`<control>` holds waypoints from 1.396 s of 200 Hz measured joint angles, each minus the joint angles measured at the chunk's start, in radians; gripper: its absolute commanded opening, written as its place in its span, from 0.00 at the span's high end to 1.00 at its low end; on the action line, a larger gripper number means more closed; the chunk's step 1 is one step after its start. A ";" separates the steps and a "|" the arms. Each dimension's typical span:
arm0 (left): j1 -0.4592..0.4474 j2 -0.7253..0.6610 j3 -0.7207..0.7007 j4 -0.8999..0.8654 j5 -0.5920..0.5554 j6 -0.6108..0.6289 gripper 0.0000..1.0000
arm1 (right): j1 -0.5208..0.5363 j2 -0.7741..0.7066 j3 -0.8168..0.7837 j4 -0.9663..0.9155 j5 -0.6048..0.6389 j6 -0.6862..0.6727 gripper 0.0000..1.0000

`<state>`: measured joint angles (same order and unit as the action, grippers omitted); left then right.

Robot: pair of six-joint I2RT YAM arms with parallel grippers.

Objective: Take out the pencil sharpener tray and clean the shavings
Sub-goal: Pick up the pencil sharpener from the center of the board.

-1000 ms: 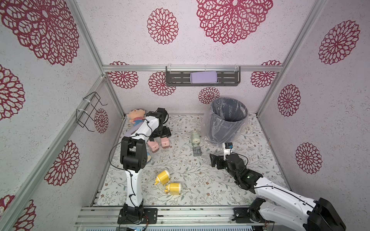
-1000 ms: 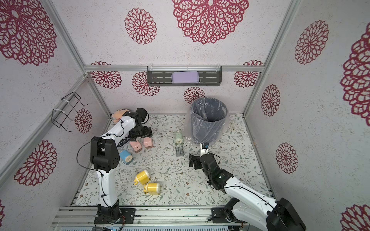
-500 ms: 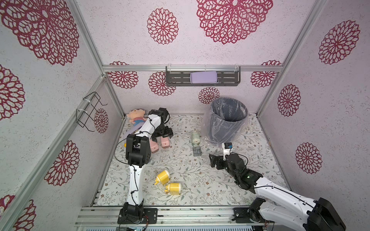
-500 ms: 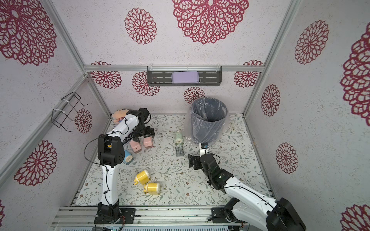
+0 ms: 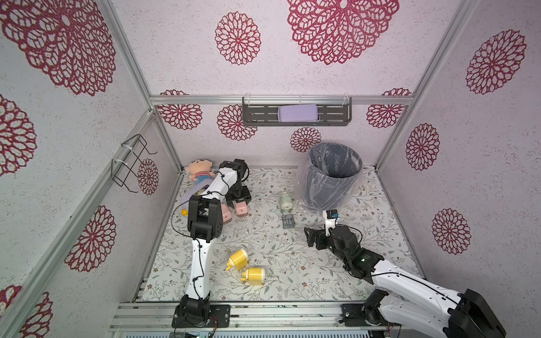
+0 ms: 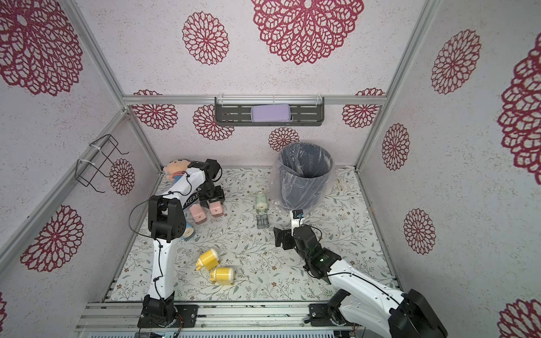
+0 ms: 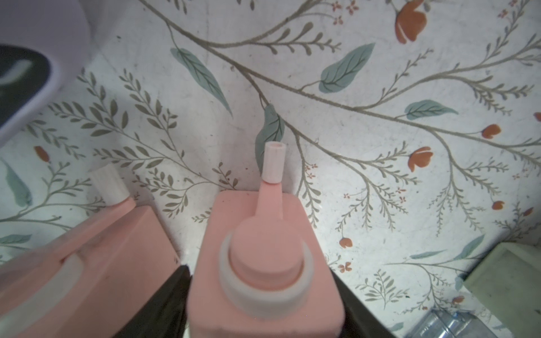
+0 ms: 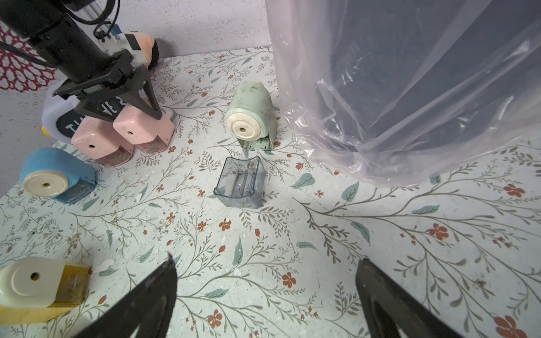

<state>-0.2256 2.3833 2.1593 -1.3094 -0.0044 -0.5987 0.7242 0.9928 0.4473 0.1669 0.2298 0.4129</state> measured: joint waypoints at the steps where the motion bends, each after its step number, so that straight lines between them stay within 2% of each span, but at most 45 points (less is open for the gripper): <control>1: 0.000 0.000 0.000 0.000 0.000 0.003 0.48 | 0.000 0.000 0.000 0.000 0.000 -0.001 0.01; 27: -0.001 0.000 0.000 -0.001 0.000 0.001 0.67 | 0.000 0.000 -0.001 0.000 -0.007 -0.021 0.01; 57: -0.005 -0.008 -0.015 0.010 0.000 -0.006 0.69 | 0.000 0.000 -0.016 0.013 -0.023 -0.039 0.01; 86: -0.014 -0.079 -0.127 0.059 0.014 -0.036 0.72 | 0.000 0.000 -0.029 0.025 -0.036 -0.055 0.01; 112: -0.027 -0.185 -0.246 0.124 0.094 -0.076 0.88 | 0.002 0.000 -0.040 0.058 -0.049 -0.067 0.01; 127: -0.039 -0.246 -0.274 0.145 0.131 -0.100 0.92 | 0.012 0.000 -0.052 0.081 -0.050 -0.078 0.01; 137: -0.048 -0.283 -0.275 0.151 0.150 -0.115 0.99 | 0.021 0.000 -0.064 0.100 -0.048 -0.082 0.01; 186: -0.138 -0.423 -0.284 0.145 0.204 -0.235 1.00 | 0.084 -0.002 -0.084 0.181 -0.013 -0.090 0.01; 218: -0.178 -0.502 -0.349 0.145 0.256 -0.331 1.00 | 0.116 0.008 -0.074 0.225 0.013 -0.090 0.01; 279: -0.177 -0.552 -0.404 0.113 0.340 -0.468 1.00 | 0.172 0.189 0.029 0.301 0.028 -0.164 0.01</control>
<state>-0.4030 1.8313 1.7554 -1.1969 0.3351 -1.0672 0.8963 1.1820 0.4767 0.4675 0.2581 0.2489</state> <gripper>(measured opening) 0.570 0.987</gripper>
